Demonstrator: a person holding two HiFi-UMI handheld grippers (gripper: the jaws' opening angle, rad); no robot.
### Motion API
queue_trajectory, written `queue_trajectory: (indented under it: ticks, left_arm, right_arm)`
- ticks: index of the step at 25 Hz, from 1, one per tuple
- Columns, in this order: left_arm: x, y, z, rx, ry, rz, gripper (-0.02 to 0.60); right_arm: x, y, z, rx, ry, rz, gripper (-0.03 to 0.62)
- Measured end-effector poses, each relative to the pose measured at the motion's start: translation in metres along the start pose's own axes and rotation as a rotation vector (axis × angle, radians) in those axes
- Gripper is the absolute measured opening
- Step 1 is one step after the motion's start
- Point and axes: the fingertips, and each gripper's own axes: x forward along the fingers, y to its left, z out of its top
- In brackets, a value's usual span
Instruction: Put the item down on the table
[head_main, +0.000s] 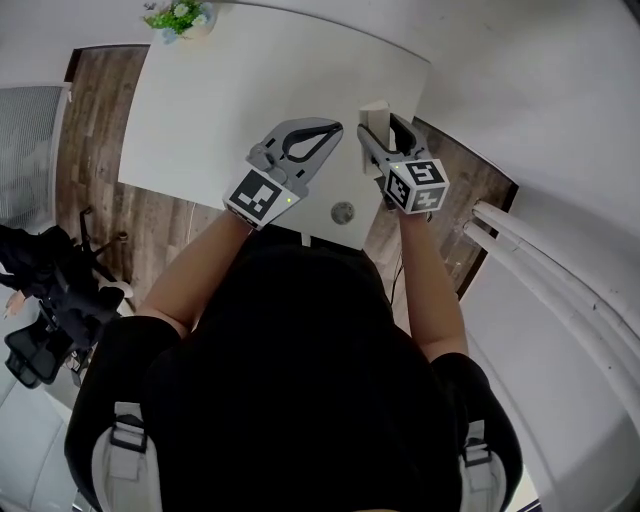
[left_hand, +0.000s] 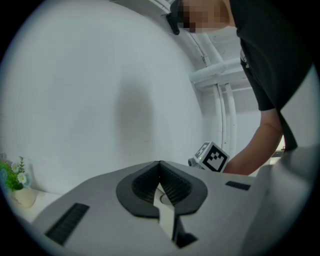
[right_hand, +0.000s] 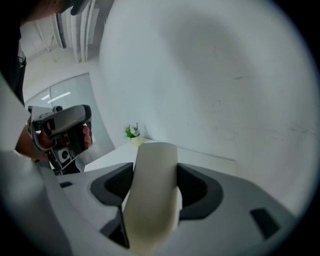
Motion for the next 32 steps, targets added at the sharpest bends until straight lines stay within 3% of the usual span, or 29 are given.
queue_trajectory:
  ticks: [12, 32]
  left_arm:
    - [0.020, 0.008, -0.030, 0.001, 0.026, -0.015, -0.006]
    - [-0.001, 0.026, -0.049, -0.029, 0.052, 0.038, -0.006]
  right_arm:
    - [0.046, -0.022, -0.086, -0.019, 0.240, -0.042, 0.270]
    - [0.093, 0.010, -0.121, -0.270, 0.406, 0.001, 0.268]
